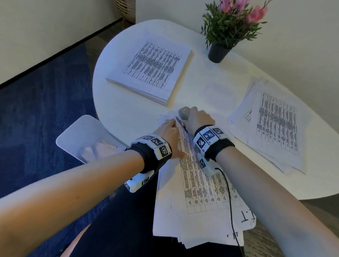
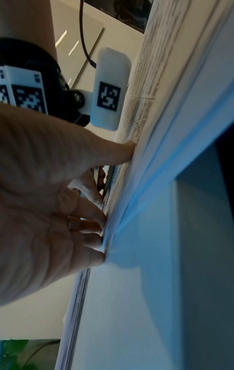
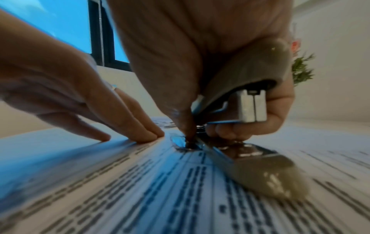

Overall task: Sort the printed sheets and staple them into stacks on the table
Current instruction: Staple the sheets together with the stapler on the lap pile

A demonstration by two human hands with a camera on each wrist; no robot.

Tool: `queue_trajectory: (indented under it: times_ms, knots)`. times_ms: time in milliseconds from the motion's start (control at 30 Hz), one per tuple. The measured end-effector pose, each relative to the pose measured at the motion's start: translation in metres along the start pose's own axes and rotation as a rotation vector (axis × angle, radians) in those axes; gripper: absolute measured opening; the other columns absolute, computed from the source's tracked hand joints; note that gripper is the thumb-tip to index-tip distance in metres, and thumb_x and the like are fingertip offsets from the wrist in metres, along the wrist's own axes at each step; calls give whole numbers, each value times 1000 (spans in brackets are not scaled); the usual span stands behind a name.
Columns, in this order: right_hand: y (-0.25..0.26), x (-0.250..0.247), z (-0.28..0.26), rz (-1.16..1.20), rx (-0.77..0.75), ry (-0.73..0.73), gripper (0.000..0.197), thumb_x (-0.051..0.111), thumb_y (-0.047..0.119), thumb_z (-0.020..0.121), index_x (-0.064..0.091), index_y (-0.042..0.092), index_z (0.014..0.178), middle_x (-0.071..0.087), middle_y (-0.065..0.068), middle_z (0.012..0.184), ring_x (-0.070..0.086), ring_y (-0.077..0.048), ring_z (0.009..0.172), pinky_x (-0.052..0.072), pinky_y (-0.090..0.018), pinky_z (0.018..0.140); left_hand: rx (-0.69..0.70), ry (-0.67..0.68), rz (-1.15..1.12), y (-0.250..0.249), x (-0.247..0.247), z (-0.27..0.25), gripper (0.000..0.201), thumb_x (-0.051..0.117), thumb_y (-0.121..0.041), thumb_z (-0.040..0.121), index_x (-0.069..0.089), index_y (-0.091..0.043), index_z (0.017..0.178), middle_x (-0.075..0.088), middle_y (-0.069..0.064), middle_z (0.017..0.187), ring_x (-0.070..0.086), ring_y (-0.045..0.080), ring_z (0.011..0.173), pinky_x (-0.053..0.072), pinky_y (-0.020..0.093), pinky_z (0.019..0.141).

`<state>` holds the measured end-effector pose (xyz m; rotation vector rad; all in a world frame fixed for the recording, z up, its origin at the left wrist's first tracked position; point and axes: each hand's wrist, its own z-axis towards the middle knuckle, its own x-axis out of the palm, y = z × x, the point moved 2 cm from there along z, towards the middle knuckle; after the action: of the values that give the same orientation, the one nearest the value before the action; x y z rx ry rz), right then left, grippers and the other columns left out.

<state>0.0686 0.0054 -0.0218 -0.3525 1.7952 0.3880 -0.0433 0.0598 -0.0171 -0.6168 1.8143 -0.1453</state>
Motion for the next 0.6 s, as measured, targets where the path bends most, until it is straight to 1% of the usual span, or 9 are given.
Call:
queue_trajectory:
  times_ms: [67,133,233,300,333,367,433,500,600]
  knots:
    - [6,0,0,60,52,20,31,54,26,94,51,5,116,61,-14,117,60,-32,103,42,-34,75,-13,6,-1,1,0,0,88,71,-50,77,37,1,140,29,14,148,24,25,137,23,31,110]
    - [10,-1,-1,75,54,16,32,52,26,94,52,2,115,61,-15,116,59,-33,104,41,-34,74,-19,-1,9,3,0,2,86,71,-58,72,47,-2,134,36,11,139,35,24,129,32,33,107]
    - [12,-5,2,-38,-76,-30,29,50,24,95,47,5,117,62,-15,113,60,-33,100,37,-34,69,-29,18,44,4,-1,4,79,68,-63,71,58,-1,119,40,10,133,40,23,121,38,34,100]
    - [10,-6,7,-146,-163,-59,30,52,19,93,43,8,120,63,-15,112,61,-33,96,37,-34,66,-31,17,44,3,-1,4,78,69,-63,71,61,1,115,41,11,131,42,22,118,40,33,97]
    - [10,-6,9,-164,-182,-73,31,52,18,92,43,9,120,63,-14,112,61,-33,96,37,-34,65,-32,12,32,3,-1,5,78,69,-63,70,61,1,114,41,10,131,43,22,117,41,33,97]
    - [11,-6,9,-152,-177,-76,30,51,18,93,43,8,120,63,-15,112,60,-33,96,37,-34,65,-33,9,24,4,0,5,78,70,-63,70,62,1,113,41,10,131,43,22,116,42,33,97]
    - [15,-7,11,-62,-114,-66,28,48,22,96,47,6,118,62,-14,111,60,-33,98,37,-33,68,-29,11,24,5,2,6,78,70,-63,69,61,0,115,40,10,131,44,22,116,41,33,96]
    - [19,-9,13,35,-52,-48,31,48,28,97,49,4,117,60,-12,110,59,-33,100,38,-32,69,-17,8,32,6,3,6,81,71,-62,68,59,-1,119,39,9,132,44,22,116,41,32,96]
    - [23,-11,22,60,-41,-9,37,52,30,94,48,3,119,59,-17,116,59,-34,101,40,-33,71,-9,0,44,7,3,7,80,72,-61,68,58,0,118,38,9,133,42,23,117,40,32,96]
